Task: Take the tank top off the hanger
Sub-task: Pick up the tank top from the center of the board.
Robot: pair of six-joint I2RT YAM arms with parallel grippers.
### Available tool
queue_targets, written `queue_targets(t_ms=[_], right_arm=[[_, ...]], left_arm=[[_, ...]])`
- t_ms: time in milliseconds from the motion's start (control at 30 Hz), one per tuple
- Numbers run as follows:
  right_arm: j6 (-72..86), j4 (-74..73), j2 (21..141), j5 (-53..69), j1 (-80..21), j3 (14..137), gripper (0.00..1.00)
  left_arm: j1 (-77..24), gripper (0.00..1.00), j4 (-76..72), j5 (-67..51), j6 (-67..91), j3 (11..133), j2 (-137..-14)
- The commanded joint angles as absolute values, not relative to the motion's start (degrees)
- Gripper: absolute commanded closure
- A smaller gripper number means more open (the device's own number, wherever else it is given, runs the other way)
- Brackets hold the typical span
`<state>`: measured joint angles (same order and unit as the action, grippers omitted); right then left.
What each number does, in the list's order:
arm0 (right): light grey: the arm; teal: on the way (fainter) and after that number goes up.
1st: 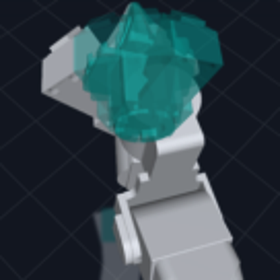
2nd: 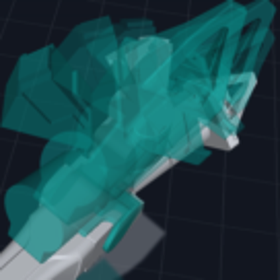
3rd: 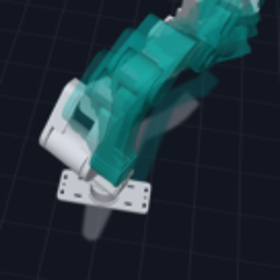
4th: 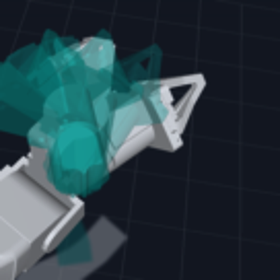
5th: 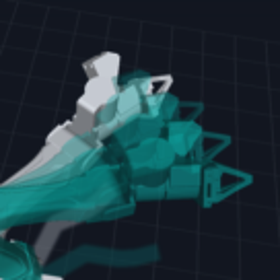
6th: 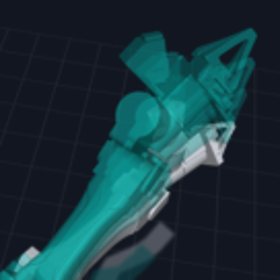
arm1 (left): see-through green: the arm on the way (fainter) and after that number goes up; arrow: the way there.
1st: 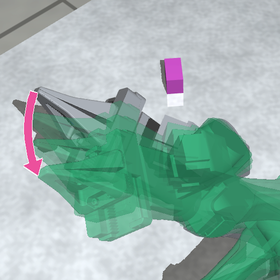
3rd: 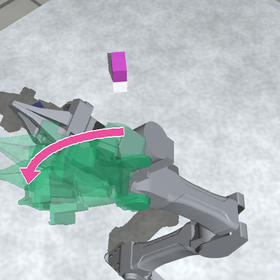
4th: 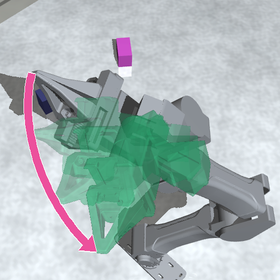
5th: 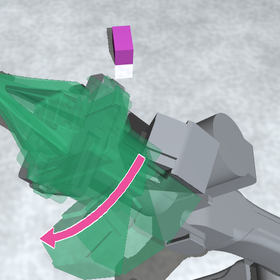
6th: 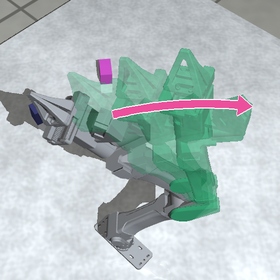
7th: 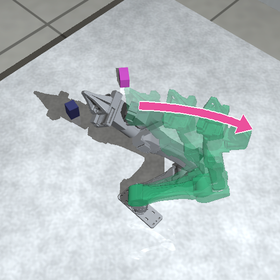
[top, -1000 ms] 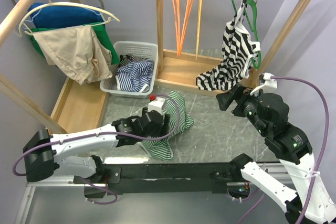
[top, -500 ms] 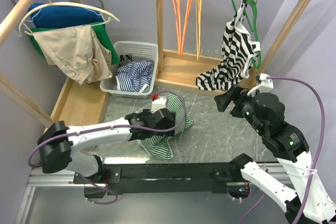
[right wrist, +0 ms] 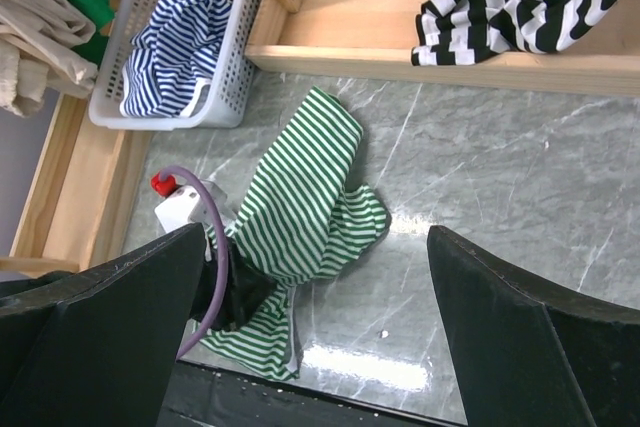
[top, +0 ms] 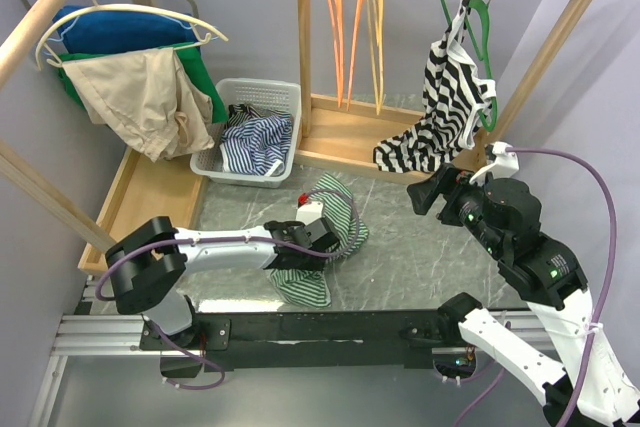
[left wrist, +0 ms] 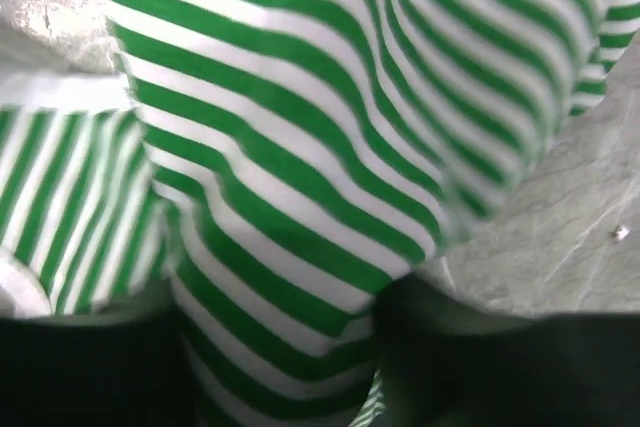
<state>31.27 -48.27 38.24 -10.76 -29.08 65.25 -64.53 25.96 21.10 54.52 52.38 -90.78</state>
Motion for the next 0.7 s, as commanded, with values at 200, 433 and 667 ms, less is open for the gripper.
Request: queue_targets(t_ms=[200,433,667], right_arm=[[31.5,-45.7,37.4,-9.8,-28.8,63.8,0.00],[31.6,-46.0,36.6,-9.9,-28.9,63.5,0.00],[32.1,-45.0,36.9,-9.0,-28.8,62.8,0.00]], left_arm=[[-64.3,0.99,31.5,25.3,49.0,60.4,-82.0],[-56.7,0.99,38.8,30.2,41.1,70.7,-70.4],[-42.7,0.99,39.6,28.3,30.8,79.9,-68.1]])
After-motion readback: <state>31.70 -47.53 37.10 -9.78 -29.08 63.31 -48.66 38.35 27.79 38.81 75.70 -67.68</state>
